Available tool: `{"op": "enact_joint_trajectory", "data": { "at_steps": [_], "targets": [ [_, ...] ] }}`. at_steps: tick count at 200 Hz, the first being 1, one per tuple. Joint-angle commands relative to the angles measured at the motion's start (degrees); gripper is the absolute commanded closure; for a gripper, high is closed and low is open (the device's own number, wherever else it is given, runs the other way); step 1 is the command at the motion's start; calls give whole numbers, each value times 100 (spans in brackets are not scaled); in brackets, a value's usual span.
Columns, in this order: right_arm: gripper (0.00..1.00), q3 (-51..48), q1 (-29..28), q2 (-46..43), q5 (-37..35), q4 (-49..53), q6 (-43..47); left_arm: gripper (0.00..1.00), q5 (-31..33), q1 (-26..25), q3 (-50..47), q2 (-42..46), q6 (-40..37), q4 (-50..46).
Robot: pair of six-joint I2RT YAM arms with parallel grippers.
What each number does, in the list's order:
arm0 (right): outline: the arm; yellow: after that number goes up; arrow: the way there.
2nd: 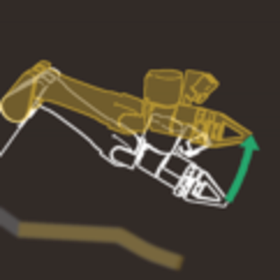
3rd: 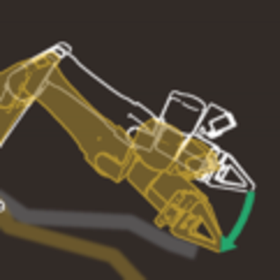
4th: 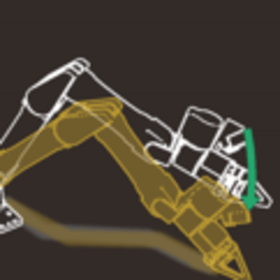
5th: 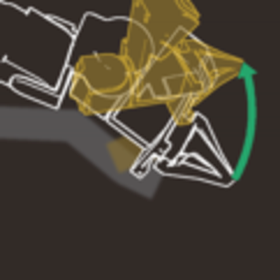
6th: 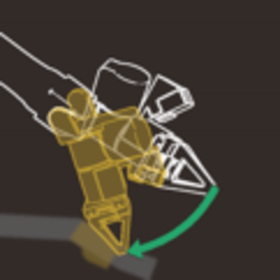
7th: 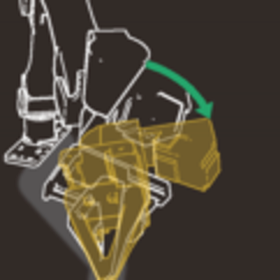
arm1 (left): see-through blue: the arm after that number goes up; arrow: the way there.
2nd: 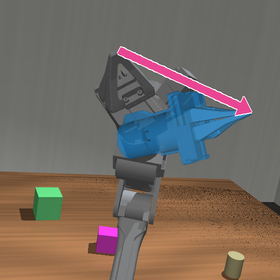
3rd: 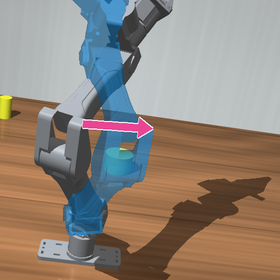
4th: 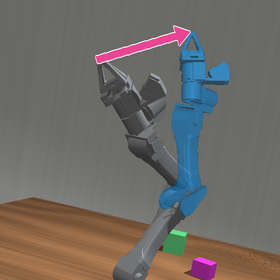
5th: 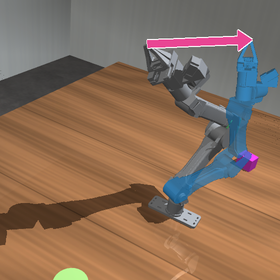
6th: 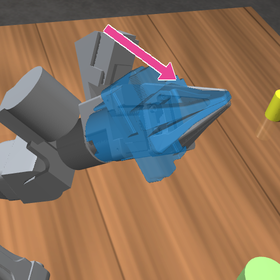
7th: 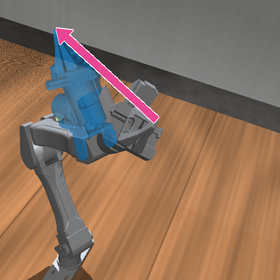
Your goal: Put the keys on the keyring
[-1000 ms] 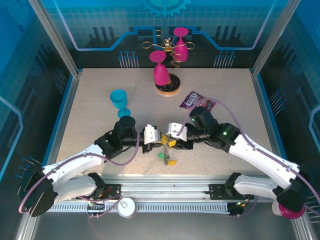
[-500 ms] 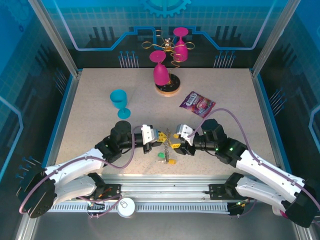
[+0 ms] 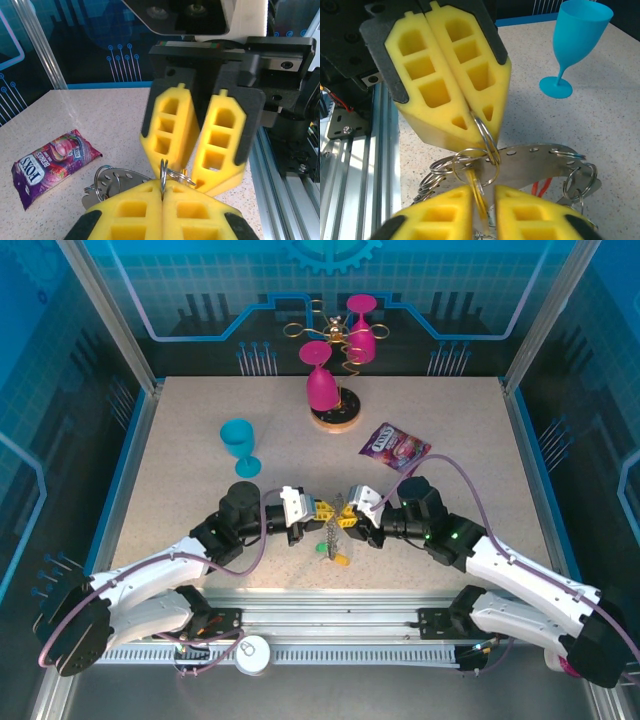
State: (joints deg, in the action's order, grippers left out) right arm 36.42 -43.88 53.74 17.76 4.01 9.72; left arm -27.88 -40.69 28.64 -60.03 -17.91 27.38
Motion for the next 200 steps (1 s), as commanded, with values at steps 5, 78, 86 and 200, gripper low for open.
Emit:
{"op": "enact_joint_trajectory", "data": {
  "at_steps": [5,78,86,200],
  "targets": [
    [92,73,-63,-116,-133,11,76,100,-132,-18,-47,97,71,356],
    [100,556,-372,275,-14,965,590,100,-419,-20,55,27,139,694],
    [100,660,-435,363,-26,1148,675,100,-456,-19,87,14,117,706],
    [100,822,-134,-128,-1142,1287,337,100,-529,-19,122,-44,-440,83]
  ]
}}
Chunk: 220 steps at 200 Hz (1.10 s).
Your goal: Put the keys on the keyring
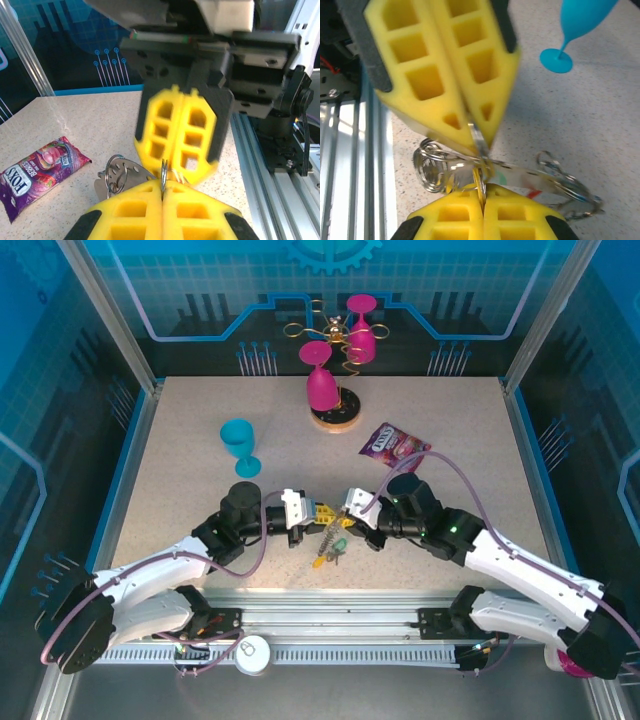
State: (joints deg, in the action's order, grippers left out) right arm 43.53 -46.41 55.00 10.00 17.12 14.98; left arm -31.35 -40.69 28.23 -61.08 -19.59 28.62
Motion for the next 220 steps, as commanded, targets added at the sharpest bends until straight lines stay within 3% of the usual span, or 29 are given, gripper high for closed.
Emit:
{"op": "enact_joint_trajectory", "data": {
  "at_steps": [1,38,92,116,139,142,155,186,220],
  "targets": [
    [100,116,126,-267,-367,-25,-198,100,-175,-19,164,65,-277,-50],
    [100,170,188,-498,1,-41,-214,100,182,-21,157,44,-503,-392],
    [100,273,153,-314,-391,116,19,100,481,-24,245,-87,-529,-620],
    [100,433,104,-96,-511,40,139,55,657,-20,214,-60,-417,-579],
    [100,624,41,172,-535,-70,303,32,965,-16,59,251,-217,-418],
    [100,645,31,217,-540,-89,317,25,1030,-17,31,315,-187,-392],
    [100,812,-23,410,-500,-201,417,1,1471,-2,-145,654,24,-243],
    [100,1207,-233,995,-340,-632,532,1,3468,4,-596,1773,738,-19],
    [100,1681,-593,1821,1,-1459,352,1,5836,45,-808,3160,1316,-559]
  ]
}}
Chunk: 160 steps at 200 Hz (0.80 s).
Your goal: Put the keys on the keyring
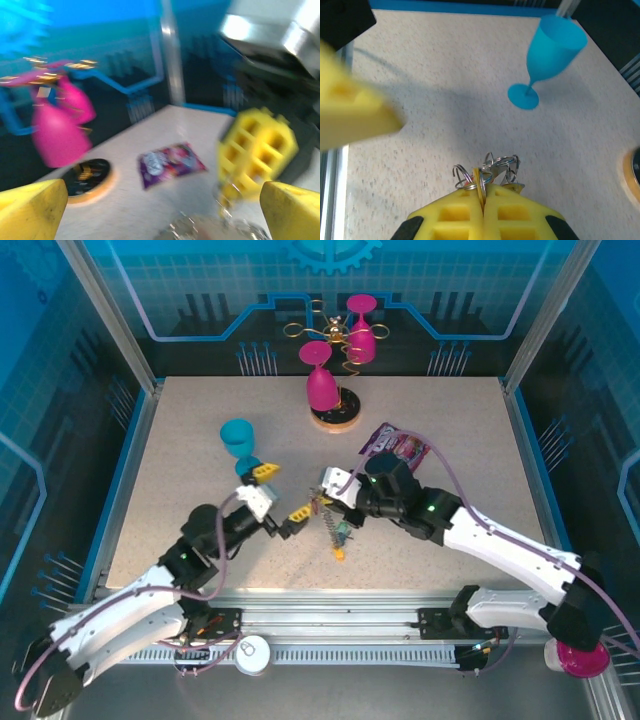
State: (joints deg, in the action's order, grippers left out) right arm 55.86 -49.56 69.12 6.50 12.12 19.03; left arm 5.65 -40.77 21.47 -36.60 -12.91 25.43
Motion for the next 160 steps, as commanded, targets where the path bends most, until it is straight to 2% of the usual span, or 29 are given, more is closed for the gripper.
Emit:
{"op": "enact_joint_trajectory", "data": {
  "at_steps": [1,26,67,109,160],
  "targets": [
    [100,464,-289,440,365,-980,-55,1,2183,53,-133,753,661,-262],
    [100,723,-450,1053,580,-1489,-335,1,2975,98,-178,1379,922,-633],
    [100,238,-393,1479,177,-1618,-569,1,3514,135,-196,1553,1044,-1026],
    [100,-351,-239,1288,-645,-544,153,1,3854,240,-187,1418,1181,-1239],
    [100,-848,-121,1121,-2232,997,1238,1,3985,651,-178,979,1607,-1738]
  ]
}}
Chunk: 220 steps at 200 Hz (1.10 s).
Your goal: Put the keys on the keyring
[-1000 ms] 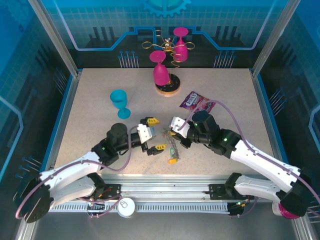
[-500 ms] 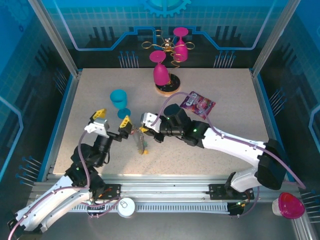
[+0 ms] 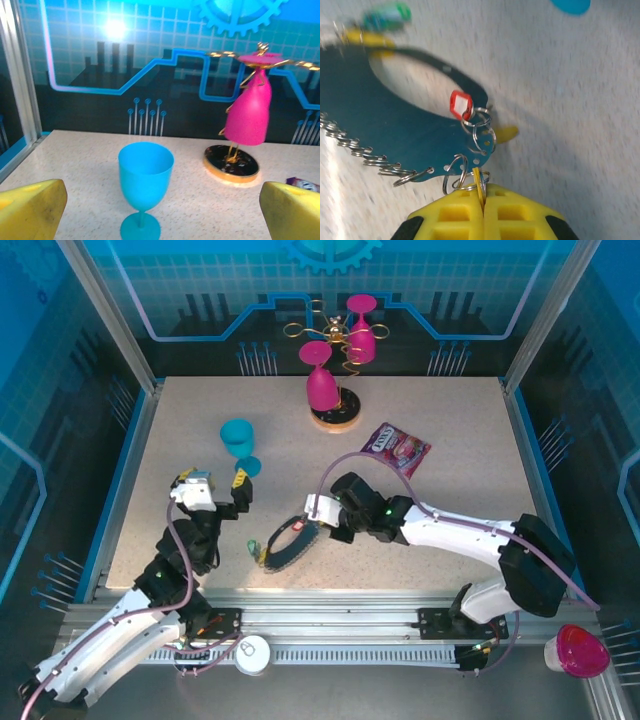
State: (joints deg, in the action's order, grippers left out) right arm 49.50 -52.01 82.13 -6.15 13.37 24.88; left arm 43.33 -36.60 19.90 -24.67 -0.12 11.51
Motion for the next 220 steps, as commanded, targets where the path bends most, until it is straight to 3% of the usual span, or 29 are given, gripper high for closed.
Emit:
{"op": "enact_joint_trajectory", "data": {
  "at_steps": [1,38,63,90,128,166,200,220],
  "targets": [
    [100,-221,127,-179,-984,893,673,1,209,241,-21,-232,328,-344],
    [100,-459,182,70,-1674,1330,1016,1,-334,631,-67,-755,722,-697],
    [87,-466,258,356,-2113,1543,1078,1,-324,655,-210,-864,751,-697],
    [63,-412,397,432,-2421,1676,1017,1,-261,774,-295,-895,582,-537],
    [44,-372,770,-566,-1855,1235,242,1,-510,1150,-321,-1327,312,-9],
    [21,-1030,2069,-2088,-812,-405,-1340,1,-659,1553,-325,-2207,96,946],
    [19,-2028,3831,-2427,-365,-2463,-2466,1,-969,2016,-286,-3137,-184,1742],
    [21,-2396,4384,-1990,-393,-3569,-2484,1,-1098,2223,-433,-3591,-401,2470]
  ]
}}
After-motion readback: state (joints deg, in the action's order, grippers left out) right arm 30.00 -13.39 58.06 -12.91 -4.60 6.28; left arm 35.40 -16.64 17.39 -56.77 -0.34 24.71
